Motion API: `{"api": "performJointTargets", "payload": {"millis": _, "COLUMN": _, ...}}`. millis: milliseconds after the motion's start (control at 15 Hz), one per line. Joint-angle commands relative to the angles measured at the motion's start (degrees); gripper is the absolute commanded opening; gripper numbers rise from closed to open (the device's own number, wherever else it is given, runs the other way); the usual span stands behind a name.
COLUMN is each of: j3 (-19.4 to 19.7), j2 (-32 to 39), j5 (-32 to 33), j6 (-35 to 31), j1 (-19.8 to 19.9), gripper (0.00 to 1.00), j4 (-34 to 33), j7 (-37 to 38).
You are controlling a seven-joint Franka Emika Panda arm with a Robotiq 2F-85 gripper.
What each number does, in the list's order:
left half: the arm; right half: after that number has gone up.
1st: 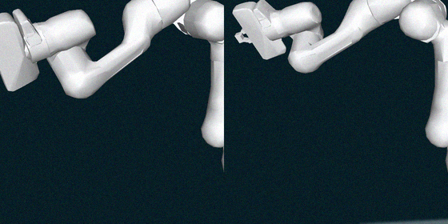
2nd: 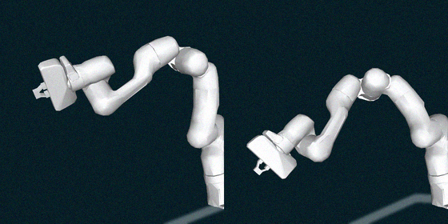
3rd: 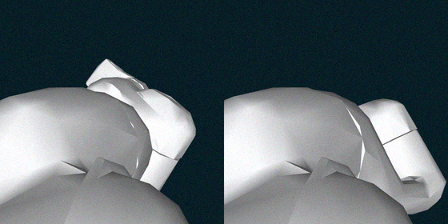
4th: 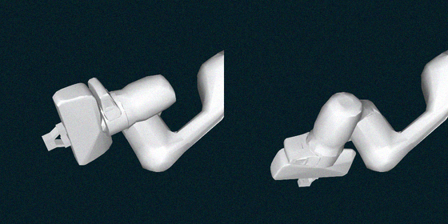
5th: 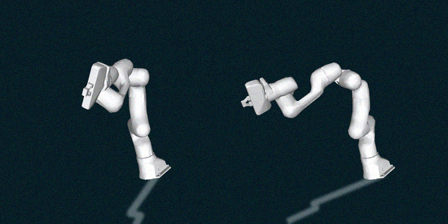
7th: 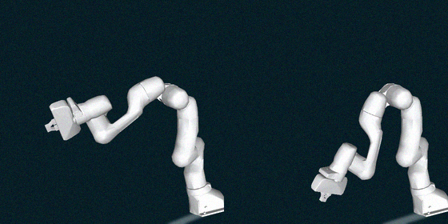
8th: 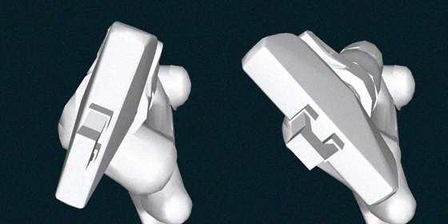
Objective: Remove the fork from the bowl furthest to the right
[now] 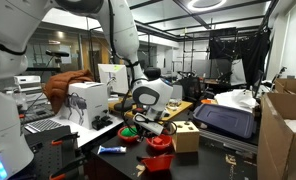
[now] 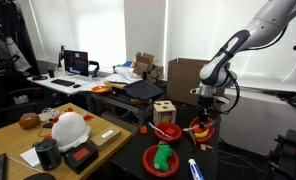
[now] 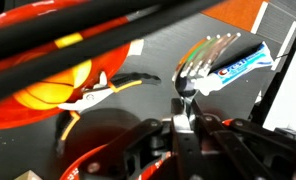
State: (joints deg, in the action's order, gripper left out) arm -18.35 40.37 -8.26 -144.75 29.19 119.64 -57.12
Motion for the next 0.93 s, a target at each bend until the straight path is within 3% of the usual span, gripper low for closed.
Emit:
{"api": "performJointTargets", "payload": {"millis": 0, "j3": 0.1, "j2": -3.5, "j5": -4.3, "j6": 3.2, "j1": -1.3, "gripper": 0.02, "j4": 2.2, "j7": -3.7}}
{"api": "performJointTargets", "payload": {"millis": 467, "j3": 0.2, "j2": -4.9, "j5": -9.9, "j6": 6.8, "j1": -5.3, "gripper": 0.02, "j4": 2.7, "j7": -8.8}}
{"api": "performJointTargets", "payload": {"millis": 867, "j3": 1.5, "j2": -3.2, "j5": -10.5, "j6": 6.4, "j1": -11.2, "gripper": 0.02, "j4": 3.5, "j7": -6.6}}
